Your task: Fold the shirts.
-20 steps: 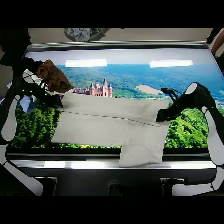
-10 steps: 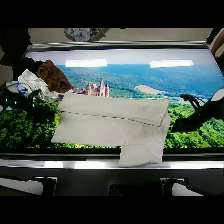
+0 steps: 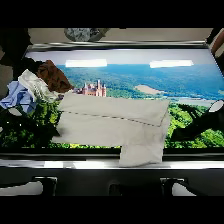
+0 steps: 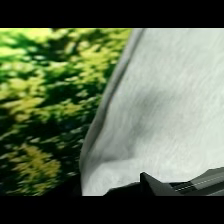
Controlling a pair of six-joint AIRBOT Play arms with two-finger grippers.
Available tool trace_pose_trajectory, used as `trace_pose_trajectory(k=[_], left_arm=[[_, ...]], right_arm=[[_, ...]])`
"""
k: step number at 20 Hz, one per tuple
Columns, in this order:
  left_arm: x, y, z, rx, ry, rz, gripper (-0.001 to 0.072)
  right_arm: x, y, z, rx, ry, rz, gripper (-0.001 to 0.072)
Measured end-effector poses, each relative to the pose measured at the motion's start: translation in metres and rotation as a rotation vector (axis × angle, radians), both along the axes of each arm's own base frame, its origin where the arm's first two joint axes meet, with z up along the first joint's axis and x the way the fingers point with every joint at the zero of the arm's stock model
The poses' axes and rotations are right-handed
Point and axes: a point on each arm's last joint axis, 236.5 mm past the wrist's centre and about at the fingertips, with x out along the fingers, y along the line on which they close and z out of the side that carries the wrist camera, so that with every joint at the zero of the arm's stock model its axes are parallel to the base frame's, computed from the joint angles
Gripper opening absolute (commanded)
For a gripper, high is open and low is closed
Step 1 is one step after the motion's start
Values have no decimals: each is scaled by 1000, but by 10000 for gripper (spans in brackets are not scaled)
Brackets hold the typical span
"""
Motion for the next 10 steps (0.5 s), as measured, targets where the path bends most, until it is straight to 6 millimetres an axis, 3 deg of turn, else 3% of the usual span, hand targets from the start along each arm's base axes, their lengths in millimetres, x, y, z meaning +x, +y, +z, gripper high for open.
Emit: trace_pose_trajectory(k=[1,3,10], left_arm=[[-1,-2,-3,-7,1,5,299],[-3,-5,-9,-19,6,15,55],[-9,-10,-13,-37,16,18,43]], right_arm=[[-2,1,0,4,5,3,560],[-8,4,-3,15,18,5,563],[-52,51,-29,126,15,-50,579]])
